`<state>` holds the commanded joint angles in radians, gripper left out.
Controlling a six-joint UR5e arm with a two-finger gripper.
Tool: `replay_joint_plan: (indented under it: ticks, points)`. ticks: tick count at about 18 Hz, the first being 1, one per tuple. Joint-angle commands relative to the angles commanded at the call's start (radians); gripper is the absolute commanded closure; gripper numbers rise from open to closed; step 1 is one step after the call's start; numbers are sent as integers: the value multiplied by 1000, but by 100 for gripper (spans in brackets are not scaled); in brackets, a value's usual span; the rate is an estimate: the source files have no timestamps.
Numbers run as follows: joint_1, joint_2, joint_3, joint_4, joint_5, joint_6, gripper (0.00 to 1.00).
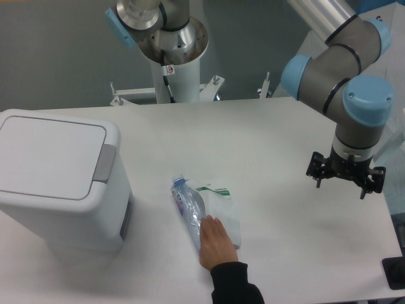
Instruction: Open the trash can
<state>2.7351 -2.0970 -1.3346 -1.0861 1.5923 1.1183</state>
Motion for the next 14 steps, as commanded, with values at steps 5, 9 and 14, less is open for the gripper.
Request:
replay_joint_plan:
  ticks: [5, 9, 14]
  points:
    - [-3, 2, 0, 0, -3, 0, 0]
    - [-11, 3, -2, 0, -15, 0, 0]
    - [-12, 3, -2, -18, -17, -2, 0]
